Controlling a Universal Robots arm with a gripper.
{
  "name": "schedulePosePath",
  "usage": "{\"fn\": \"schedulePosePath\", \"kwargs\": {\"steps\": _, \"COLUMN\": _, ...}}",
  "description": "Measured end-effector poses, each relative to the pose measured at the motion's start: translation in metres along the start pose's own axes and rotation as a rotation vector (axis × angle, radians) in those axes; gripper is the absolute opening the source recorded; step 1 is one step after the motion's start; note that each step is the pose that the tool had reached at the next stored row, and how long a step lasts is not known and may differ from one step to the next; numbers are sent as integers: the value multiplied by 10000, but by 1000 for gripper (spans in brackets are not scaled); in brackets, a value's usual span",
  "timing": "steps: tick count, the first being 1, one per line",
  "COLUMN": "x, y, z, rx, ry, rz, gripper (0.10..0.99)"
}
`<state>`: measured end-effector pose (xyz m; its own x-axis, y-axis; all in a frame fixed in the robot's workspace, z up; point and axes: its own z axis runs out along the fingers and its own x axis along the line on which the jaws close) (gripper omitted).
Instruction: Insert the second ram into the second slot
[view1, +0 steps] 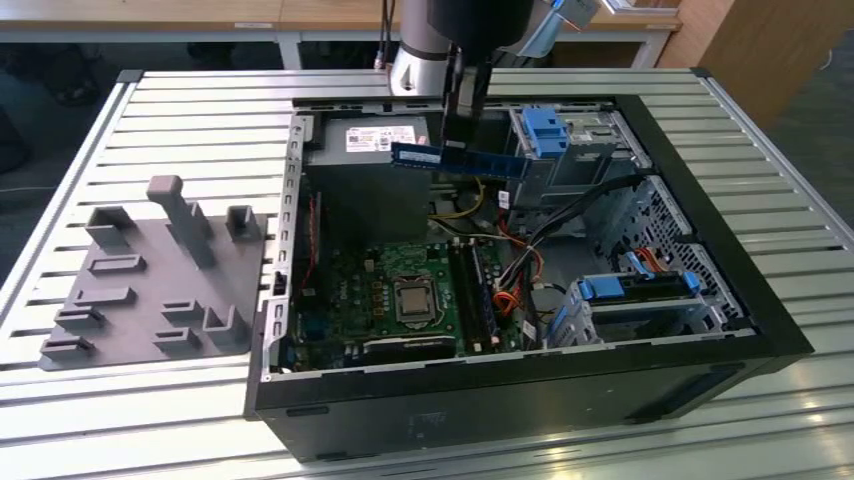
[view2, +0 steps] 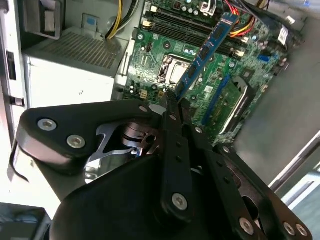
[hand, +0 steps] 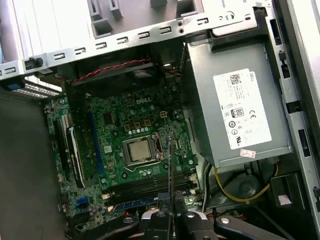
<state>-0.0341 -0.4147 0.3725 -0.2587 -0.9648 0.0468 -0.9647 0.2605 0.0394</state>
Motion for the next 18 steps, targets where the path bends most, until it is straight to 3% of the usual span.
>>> {"fn": "schedulePosePath", "kwargs": {"steps": 9, "x": -3, "y": -3, "z": 77, "rx": -75, "ry": -64, "rz": 1614, "gripper": 137}}
{"fn": "schedulePosePath", "kwargs": {"steps": 18, "x": 138, "y": -43, "z": 101, "rx": -87, "ry": -73, "rz": 1850, "gripper": 137}}
